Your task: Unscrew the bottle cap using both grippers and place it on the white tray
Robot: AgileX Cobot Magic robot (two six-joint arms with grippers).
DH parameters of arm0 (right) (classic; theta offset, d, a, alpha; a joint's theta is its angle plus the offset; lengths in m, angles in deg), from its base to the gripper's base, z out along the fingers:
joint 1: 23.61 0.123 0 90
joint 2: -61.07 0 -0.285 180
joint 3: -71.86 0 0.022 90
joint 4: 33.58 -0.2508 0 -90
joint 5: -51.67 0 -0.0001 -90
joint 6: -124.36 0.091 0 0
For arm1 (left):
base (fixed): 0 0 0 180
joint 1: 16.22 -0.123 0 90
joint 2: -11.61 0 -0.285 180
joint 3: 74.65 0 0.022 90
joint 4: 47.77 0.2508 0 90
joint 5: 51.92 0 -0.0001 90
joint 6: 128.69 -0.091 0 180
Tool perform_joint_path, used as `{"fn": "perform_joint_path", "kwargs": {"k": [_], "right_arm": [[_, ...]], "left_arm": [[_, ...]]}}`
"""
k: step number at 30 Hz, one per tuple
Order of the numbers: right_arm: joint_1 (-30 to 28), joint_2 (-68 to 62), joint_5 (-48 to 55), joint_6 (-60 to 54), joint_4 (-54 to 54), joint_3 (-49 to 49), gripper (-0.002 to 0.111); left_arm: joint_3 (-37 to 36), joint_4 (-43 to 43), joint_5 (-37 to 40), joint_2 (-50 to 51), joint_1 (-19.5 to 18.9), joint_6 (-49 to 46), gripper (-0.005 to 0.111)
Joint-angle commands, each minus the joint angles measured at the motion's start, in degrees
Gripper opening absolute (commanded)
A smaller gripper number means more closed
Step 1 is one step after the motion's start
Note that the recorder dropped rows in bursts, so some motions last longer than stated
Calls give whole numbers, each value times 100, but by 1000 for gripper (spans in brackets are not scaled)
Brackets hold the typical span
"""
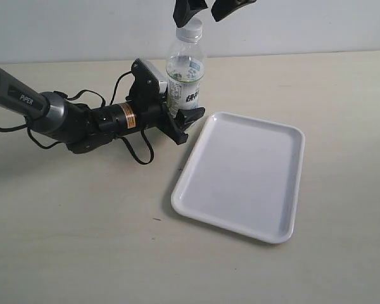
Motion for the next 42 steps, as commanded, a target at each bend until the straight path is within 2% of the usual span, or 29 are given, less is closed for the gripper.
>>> {"fn": "perform_joint_path", "kwargs": {"k": [1,11,20,28,34,36,41,42], "right_arm": [[116,-2,-93,-383,1,-58,69],[181,-191,-286,-281,116,-58,69],[181,-228,-456,-238,165,-58,64],[181,-228,-460,-238,165,-58,49],[181,-228,-374,-256,208,-58,47],[181,-228,-363,-256,295,-58,38],[181,-228,-363,-924,335,-58,3],[181,-228,-363,-1084,335,-58,0]], "left_arm": [[1,26,103,-73,36,-27,0],[1,91,103,-73,36,-27,0],[1,88,103,-73,36,-14,0],[1,88,103,-73,36,-3,0],[1,88,103,-73,36,103,0],[1,88,103,-73,36,128,0],[1,88,103,-73,36,128,0],[1,88,103,-73,36,128,0]]}}
